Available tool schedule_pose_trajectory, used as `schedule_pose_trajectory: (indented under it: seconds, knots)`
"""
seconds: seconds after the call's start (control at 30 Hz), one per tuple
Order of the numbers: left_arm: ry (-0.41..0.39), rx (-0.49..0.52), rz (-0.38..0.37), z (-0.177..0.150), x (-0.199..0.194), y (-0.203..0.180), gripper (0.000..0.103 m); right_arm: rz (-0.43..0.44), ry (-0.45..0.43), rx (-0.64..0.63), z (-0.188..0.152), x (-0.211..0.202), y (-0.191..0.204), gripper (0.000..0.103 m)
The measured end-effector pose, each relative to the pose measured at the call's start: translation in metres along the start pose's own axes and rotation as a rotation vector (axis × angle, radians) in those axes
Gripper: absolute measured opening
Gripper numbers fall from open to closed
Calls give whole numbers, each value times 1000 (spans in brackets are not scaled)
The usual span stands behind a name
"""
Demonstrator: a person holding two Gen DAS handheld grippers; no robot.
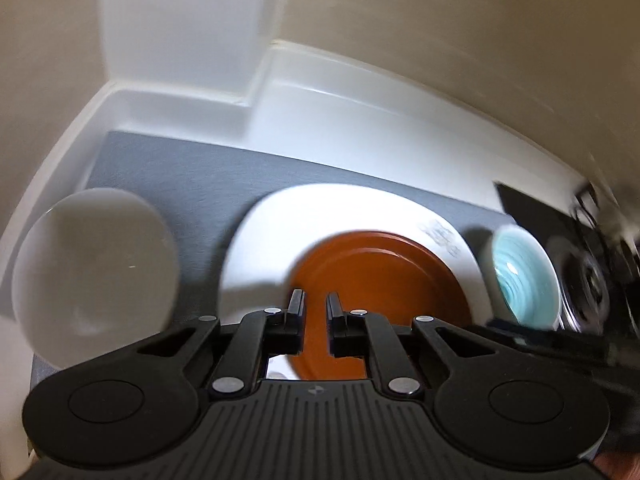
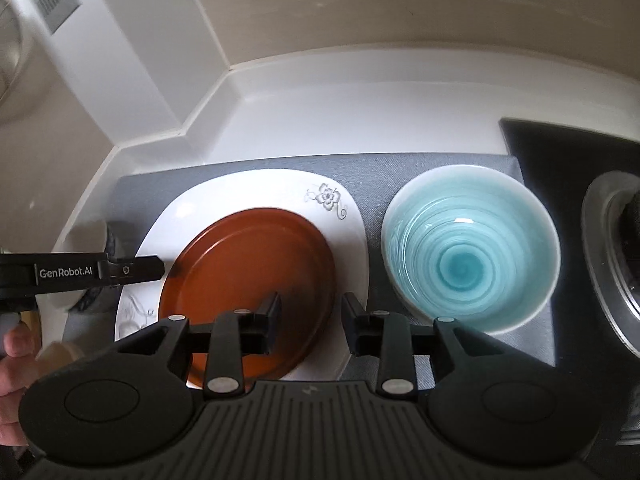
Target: Organize plates and bowls
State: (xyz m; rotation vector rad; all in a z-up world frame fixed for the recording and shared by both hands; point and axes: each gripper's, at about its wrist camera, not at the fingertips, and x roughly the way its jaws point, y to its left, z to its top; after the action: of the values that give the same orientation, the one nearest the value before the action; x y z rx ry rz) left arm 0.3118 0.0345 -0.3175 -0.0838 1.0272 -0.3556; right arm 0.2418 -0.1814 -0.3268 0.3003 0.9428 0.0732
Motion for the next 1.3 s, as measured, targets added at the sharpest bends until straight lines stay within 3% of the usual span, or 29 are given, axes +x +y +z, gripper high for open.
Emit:
schedule_pose_trajectory:
  seconds: [0.1, 0.2, 0.47, 0.73, 0.9, 1.07, 1.13, 1.3]
  knots:
    - [14, 19, 64, -5, 13, -6, 11, 11, 16, 7, 1, 7, 1, 36]
    - [41, -31, 56, -6, 19, 2, 11, 11, 40, 42, 3, 20, 1, 32]
    - [-2, -54, 89, -4, -30, 30, 15, 25, -20, 65, 4, 2, 4, 29]
    - [-56, -152, 155, 3, -71, 79, 63, 63, -26, -36, 18, -9, 41, 29]
    - [-48, -256, 158, 0, -78, 124, 67, 121, -20, -116, 19, 2, 82, 41]
    - [-68, -347, 74, -6, -84, 164, 62, 167, -8, -196, 22, 12, 120, 40]
    - [-55, -359, 59, -7, -79, 172, 45, 183, -8, -215, 25, 17, 135, 41]
    - [-7, -385, 4, -8, -60, 181, 23, 242, 27, -241, 32, 44, 164, 40]
